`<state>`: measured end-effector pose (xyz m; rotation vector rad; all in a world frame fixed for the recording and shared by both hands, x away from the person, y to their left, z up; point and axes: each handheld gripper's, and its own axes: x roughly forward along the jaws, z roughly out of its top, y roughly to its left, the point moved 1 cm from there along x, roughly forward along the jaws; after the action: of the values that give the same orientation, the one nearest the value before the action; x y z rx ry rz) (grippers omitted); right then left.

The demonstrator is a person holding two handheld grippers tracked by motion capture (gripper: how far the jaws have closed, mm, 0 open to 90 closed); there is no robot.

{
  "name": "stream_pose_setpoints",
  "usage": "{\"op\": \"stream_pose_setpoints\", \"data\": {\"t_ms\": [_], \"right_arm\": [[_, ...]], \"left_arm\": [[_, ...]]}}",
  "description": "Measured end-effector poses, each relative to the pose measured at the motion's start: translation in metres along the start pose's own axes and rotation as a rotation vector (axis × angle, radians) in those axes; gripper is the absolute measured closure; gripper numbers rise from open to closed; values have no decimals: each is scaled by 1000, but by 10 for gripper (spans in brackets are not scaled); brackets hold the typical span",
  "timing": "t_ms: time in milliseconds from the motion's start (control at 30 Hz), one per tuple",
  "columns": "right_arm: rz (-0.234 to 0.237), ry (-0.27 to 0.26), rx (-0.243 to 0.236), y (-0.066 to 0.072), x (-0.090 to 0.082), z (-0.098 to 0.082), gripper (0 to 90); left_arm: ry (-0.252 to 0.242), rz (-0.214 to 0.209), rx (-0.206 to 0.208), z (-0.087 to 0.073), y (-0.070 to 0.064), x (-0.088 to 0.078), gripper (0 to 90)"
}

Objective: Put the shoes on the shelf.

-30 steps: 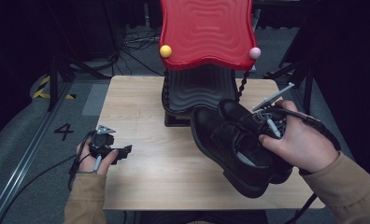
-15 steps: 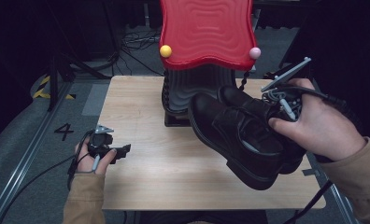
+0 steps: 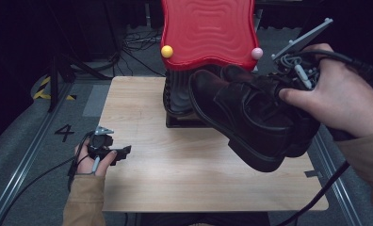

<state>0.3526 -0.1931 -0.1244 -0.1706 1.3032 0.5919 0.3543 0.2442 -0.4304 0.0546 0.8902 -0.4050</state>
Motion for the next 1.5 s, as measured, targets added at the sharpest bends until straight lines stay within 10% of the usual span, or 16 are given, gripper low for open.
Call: {"op": "stream_pose_setpoints", "data": {"t_ms": [300,733,1500], "right_arm": [[17,12,23,5,-22,18,823],[-69,-134,69,12,-50,80,825],[-216,-315,170,9,-48,186,824]], "left_arm": [[8,0,-6,-2,1,-2,237],[13,-3,-4,-1,2,3,237],[10,-29,-15,-1,7,9,237]]}}
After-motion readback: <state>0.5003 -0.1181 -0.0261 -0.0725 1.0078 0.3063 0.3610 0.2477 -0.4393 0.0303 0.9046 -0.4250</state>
